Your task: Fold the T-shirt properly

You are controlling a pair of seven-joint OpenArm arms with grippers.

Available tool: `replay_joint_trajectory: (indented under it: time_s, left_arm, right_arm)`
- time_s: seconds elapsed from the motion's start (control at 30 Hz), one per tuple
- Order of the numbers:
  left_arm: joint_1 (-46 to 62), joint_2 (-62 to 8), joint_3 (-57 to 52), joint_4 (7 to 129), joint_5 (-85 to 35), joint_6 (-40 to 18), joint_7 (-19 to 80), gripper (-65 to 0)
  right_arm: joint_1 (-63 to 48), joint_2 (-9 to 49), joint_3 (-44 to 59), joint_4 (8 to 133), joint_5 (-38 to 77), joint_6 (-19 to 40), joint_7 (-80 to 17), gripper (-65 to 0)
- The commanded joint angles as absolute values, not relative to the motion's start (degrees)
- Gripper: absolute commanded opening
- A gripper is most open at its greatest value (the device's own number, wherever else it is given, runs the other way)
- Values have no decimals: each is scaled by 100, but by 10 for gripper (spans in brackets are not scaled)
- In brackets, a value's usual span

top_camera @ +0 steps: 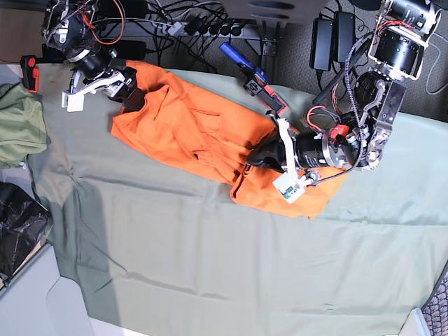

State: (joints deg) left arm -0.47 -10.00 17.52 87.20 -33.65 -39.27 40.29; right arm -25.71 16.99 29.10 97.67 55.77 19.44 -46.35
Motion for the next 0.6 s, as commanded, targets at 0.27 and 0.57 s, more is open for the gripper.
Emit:
replay_joint_trajectory:
  time_s: [0.27,0.57]
  left_arm:
    - [-110,-1219,1739,8823,-3468,-4000,3920,-650]
    - [-93,-1238,1741,8823,-3470,-4000,3883,-650]
  right_arm:
    - [-2644,1859,2947,10200,5701,2598,-4635,-290]
    - [-3015,1857,2950,10831,5459,2596,-4471,-290]
